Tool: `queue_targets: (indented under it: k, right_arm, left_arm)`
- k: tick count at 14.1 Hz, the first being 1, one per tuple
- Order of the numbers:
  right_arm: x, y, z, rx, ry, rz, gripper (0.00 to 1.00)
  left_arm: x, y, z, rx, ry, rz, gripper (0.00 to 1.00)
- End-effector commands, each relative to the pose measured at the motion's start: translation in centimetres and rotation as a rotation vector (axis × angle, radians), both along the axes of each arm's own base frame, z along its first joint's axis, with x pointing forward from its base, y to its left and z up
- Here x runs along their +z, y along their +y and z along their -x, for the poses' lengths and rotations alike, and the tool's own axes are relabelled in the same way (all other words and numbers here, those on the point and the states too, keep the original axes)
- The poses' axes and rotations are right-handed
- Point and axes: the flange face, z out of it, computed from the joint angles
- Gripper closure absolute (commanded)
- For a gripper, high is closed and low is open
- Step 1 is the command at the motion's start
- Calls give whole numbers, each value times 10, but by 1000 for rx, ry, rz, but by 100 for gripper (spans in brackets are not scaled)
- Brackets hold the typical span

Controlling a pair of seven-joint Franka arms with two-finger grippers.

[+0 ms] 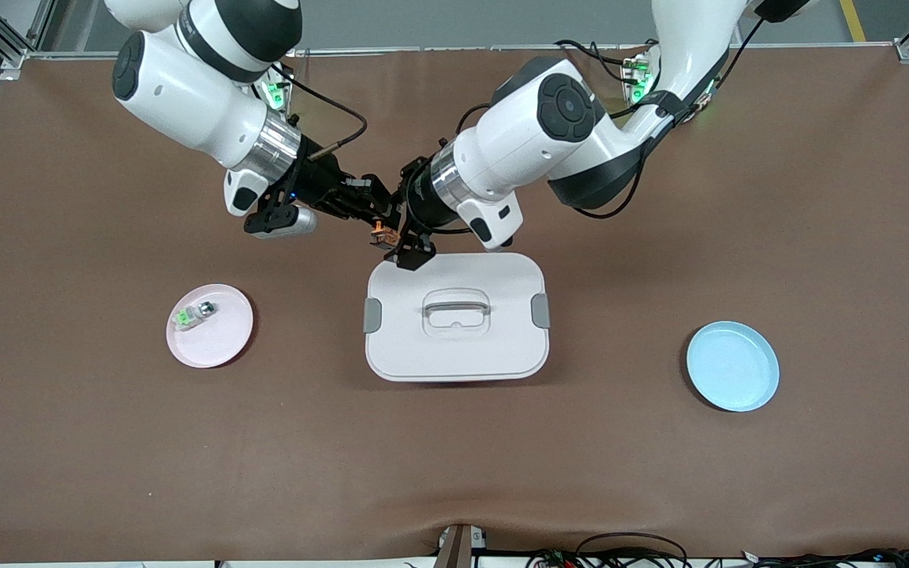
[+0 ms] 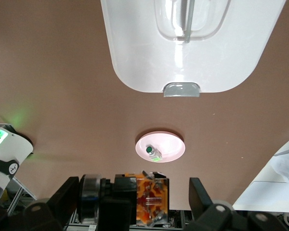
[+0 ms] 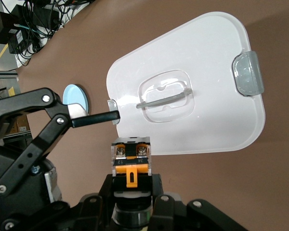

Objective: Transfer orange switch to right arm and place
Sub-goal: 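Grasp the switch with the right gripper while the left gripper releases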

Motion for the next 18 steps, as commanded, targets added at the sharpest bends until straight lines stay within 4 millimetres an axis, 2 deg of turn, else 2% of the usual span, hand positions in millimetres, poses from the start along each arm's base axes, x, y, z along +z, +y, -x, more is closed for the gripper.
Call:
queue_targets:
  k: [1, 3, 6, 8, 11, 14, 16, 17, 18]
  right_arm:
    - [8, 8, -8, 2, -10, -3, 100]
    - [8, 1, -15, 101, -99, 66, 100]
    - [-9, -18, -27, 255, -168, 145, 100]
    - [-14, -49, -39, 478, -283, 280, 100]
    - [-24, -97, -48, 838, -361, 410, 100]
    - [-31, -141, -53, 1078, -349, 527, 100]
    - [-36, -163, -56, 1214, -359, 559, 100]
    - [-38, -173, -57, 1306, -380, 572, 100]
    - [-40, -185, -60, 1405, -404, 581, 100]
  left_arm:
    - [9, 13, -11, 19, -22, -12, 0]
    - [14, 32, -21, -8, -39, -36, 0]
    - [5, 67, -38, -104, -54, -128, 0]
    - [-7, 82, -41, -213, -109, -259, 0]
    - [-26, 107, -49, -425, -167, -402, 0]
    - [-37, 144, -61, -674, -226, -525, 0]
    - [-29, 157, -61, -891, -289, -567, 0]
    - [-22, 171, -65, -971, -307, -575, 0]
    - [-15, 193, -72, -1042, -322, -577, 0]
